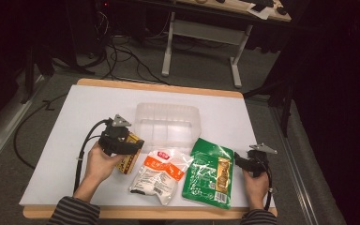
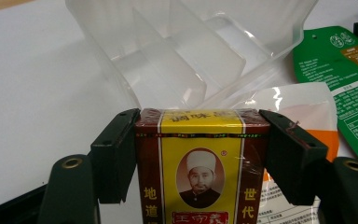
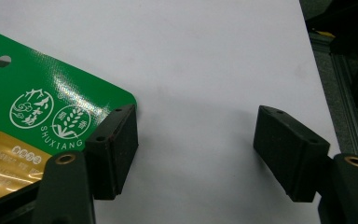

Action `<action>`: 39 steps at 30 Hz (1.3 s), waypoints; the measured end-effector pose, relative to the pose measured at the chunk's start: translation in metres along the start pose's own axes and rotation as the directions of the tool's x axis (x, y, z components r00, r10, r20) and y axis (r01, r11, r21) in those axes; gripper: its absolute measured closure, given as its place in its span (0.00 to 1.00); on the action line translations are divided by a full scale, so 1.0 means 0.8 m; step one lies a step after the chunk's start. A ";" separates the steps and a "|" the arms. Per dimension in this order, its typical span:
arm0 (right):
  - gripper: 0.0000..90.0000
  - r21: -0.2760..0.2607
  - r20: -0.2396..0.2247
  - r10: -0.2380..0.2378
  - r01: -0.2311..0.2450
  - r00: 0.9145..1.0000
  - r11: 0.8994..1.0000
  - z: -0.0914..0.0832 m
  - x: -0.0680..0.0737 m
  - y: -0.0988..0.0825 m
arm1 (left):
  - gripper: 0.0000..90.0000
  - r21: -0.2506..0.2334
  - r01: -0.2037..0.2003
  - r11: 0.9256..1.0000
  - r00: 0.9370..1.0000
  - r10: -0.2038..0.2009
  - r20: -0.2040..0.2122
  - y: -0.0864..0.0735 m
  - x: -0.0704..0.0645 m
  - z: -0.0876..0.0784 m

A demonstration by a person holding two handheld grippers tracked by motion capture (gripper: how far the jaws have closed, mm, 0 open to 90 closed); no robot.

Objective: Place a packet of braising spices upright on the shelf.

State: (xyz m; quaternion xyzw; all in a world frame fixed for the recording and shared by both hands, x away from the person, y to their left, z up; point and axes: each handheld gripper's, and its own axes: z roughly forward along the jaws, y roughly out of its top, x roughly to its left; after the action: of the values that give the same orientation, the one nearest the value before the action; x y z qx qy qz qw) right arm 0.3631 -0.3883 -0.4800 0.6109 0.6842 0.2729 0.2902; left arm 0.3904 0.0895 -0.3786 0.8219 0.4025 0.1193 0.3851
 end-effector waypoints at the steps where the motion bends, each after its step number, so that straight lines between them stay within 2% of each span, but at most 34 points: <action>1: 0.34 0.000 0.000 0.000 0.000 1.000 1.000 0.000 0.000 0.000 | 0.37 -0.002 -0.002 1.000 1.000 0.002 0.002 0.002 0.000 0.000; 12: 0.35 -0.002 -0.001 0.000 0.000 1.000 1.000 0.000 0.000 0.000 | 0.37 -0.035 -0.052 0.998 0.998 0.053 0.026 0.034 -0.013 0.001; 15: 0.35 -0.003 -0.002 0.001 -0.001 1.000 1.000 0.000 0.001 0.000 | 0.37 -0.051 -0.057 0.997 0.997 0.059 0.044 0.043 -0.013 0.003; 20: 0.35 -0.003 -0.002 0.000 0.000 1.000 1.000 0.000 0.001 0.000 | 0.37 -0.067 -0.084 0.994 0.995 0.087 0.044 0.054 -0.015 0.005; 23: 0.35 -0.003 -0.003 0.000 0.000 1.000 1.000 0.000 0.000 0.000 | 0.37 -0.082 -0.116 0.990 0.992 0.119 0.040 0.066 -0.017 0.009; 32: 0.35 -0.004 -0.004 -0.002 0.002 1.000 1.000 0.000 0.001 0.000 | 0.37 -0.092 -0.159 0.983 0.984 0.166 0.067 0.089 -0.015 0.032; 36: 0.35 -0.005 -0.005 -0.005 0.005 1.000 1.000 0.000 0.000 0.000 | 0.37 -0.095 -0.163 0.982 0.983 0.170 0.070 0.094 -0.012 0.040; 39: 0.35 -0.005 -0.004 -0.006 0.006 1.000 1.000 0.000 0.001 0.000 | 0.37 -0.122 -0.133 0.984 0.984 0.146 0.104 0.098 -0.003 0.046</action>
State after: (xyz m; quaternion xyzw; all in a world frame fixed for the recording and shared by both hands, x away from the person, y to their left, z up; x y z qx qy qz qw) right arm 0.3627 -0.3878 -0.4800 0.6075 0.6860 0.2751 0.2910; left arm 0.4525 0.0379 -0.3460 0.8301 0.3139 0.1224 0.4443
